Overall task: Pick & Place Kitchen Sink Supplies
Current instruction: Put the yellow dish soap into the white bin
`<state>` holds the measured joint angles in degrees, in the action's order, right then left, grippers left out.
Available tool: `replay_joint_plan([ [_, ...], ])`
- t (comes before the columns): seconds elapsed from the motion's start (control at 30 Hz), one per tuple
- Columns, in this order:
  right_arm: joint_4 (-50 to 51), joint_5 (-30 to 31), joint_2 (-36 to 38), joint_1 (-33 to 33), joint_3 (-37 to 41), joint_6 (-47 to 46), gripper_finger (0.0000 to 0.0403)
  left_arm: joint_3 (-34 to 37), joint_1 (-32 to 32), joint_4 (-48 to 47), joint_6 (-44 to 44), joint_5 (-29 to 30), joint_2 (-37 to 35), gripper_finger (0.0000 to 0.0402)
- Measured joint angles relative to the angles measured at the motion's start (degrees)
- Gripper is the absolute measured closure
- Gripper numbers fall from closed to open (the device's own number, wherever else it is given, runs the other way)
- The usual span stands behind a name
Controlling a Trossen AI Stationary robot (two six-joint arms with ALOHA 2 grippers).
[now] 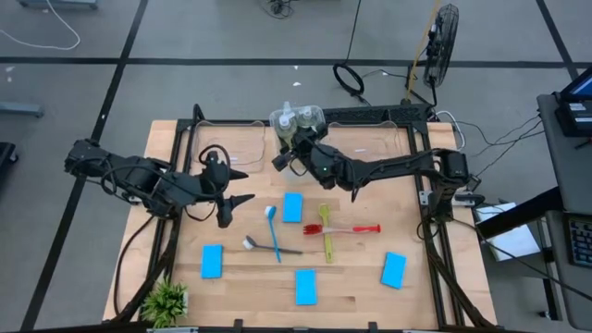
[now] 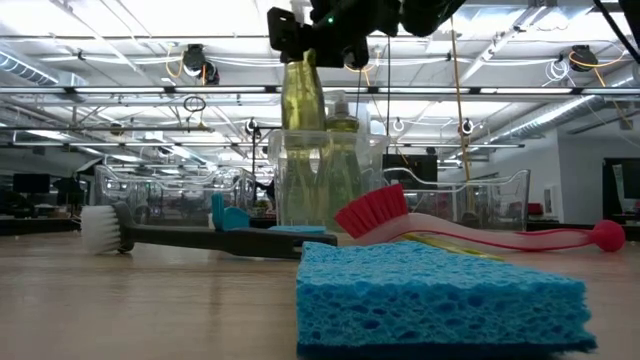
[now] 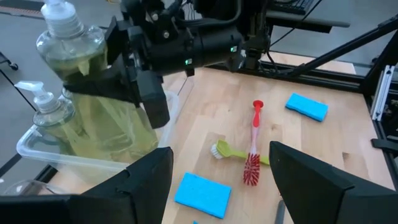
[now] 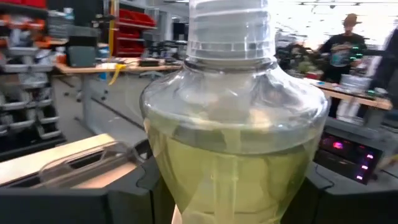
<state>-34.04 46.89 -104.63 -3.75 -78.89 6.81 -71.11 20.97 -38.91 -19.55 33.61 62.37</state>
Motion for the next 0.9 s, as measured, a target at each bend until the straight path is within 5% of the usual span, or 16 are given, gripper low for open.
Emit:
replay_joint_plan([
  [0.9,-4.8,6.9,-8.8,-0.6,0.3,-5.3,0.0209,0.0,0.0,-1.7,0.4,-0.1,0.0,0.0133],
])
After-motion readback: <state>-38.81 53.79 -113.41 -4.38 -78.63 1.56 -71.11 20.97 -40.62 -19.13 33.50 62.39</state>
